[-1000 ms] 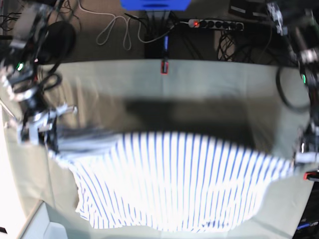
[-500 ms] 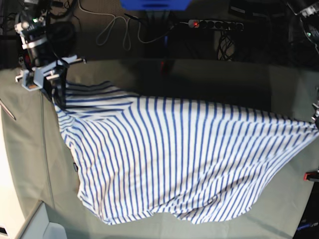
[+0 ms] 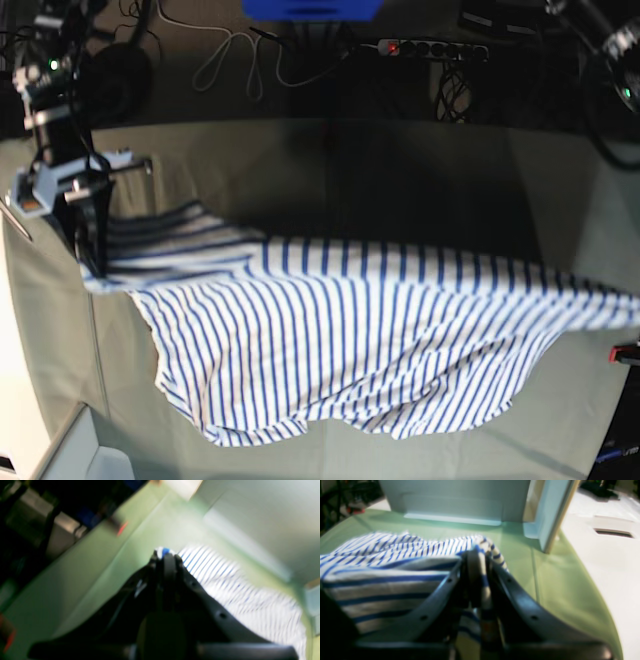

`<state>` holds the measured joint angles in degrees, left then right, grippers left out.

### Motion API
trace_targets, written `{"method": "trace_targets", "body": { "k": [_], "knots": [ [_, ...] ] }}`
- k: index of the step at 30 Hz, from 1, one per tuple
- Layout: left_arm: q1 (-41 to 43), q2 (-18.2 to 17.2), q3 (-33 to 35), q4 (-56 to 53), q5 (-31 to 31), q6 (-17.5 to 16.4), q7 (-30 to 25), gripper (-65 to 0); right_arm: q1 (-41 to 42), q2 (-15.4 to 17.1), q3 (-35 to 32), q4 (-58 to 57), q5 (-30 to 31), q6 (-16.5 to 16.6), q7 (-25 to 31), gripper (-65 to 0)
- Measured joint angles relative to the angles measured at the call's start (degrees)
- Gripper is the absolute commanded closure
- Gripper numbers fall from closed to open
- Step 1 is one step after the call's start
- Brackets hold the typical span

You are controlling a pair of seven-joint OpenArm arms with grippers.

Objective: Layout the t-shirt on the table in an organized manner, then fold the t-shirt properly
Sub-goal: 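Shake the lifted shirt with both grippers and lower it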

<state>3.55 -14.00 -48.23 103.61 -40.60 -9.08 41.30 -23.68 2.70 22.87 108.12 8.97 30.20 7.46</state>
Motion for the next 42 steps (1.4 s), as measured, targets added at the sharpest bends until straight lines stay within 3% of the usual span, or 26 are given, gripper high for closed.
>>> {"method": "trace_targets", "body": {
  "k": [4,7,11,14,20,25,28,30,32,36,38,40,42],
  "knots": [
    [-6.54,-2.73,4.61,-3.28,-0.07,0.11,0.09,-0.3,7.52,1.64,1.03,-0.33,0.02,0.13,-11.93,0.0],
    [-13.35,-4.55,9.97,-10.56,0.9,1.36,-0.2,-0.3,16.55,3.5,0.37,-4.22,-0.37,1.97,-20.83,0.0],
    [-23.34,-6.12,18.58,-18.93,0.07,0.52,-0.42,-0.3,29.18,4.57,-0.81,-10.45,-0.11,3.34,-29.49,0.0],
    [-30.25,-6.43,22.67,-24.3,0.52,1.01,-0.24,-0.3,36.83,7.43,-0.96,-15.34,0.0,3.82,-33.75,0.0],
    [-50.12,-5.86,32.5,-38.62,3.65,0.26,-0.68,-0.3,54.97,11.15,-7.45,-24.52,-1.36,3.28,-36.06,0.0],
    [-62.25,-6.71,36.98,-45.07,4.7,0.59,-1.4,-0.3,64.48,13.25,-7.41,-28.44,-4.39,3.34,-34.86,0.0],
    [-69.26,-6.29,41.4,-50.62,4.81,0.94,-8.07,-0.3,71.91,13.18,-7.3,-34.49,-6.62,3.37,-34.67,0.0],
    [-71.41,-5.31,44.11,-49.37,4.09,0.66,-8.2,-0.3,75.28,13.2,-7.26,-35.45,-6.64,3.28,-32.79,0.0],
    [-71.8,-5.05,44.41,-47.15,3.48,-0.13,-8.33,-0.3,75.87,14.45,-7.1,-32.3,-5.7,3.28,-31.87,0.0],
    [-69.46,-7.74,43.65,-44.61,4.07,0.42,-9.64,-0.3,72.52,16.33,-6.14,-27.32,-6.12,3.23,-31.32,0.0],
    [-65.31,-7.67,43.63,-40.81,4.57,1.53,-8.94,-0.3,66.34,15.43,-6.29,-23.23,-6.12,3.13,-31.76,0.0],
    [-57.72,-8.07,42.03,-33.59,2.84,-0.7,-8.0,-0.3,57.77,14.14,-6.08,-17.53,-5.66,3.96,-32.26,0.0],
    [-50.4,-9.05,38.4,-27.98,4.39,1.2,-7.32,-0.3,49.86,12.57,-4.15,-11.85,-6.05,4.09,-32.26,0.0]
  ]
}}
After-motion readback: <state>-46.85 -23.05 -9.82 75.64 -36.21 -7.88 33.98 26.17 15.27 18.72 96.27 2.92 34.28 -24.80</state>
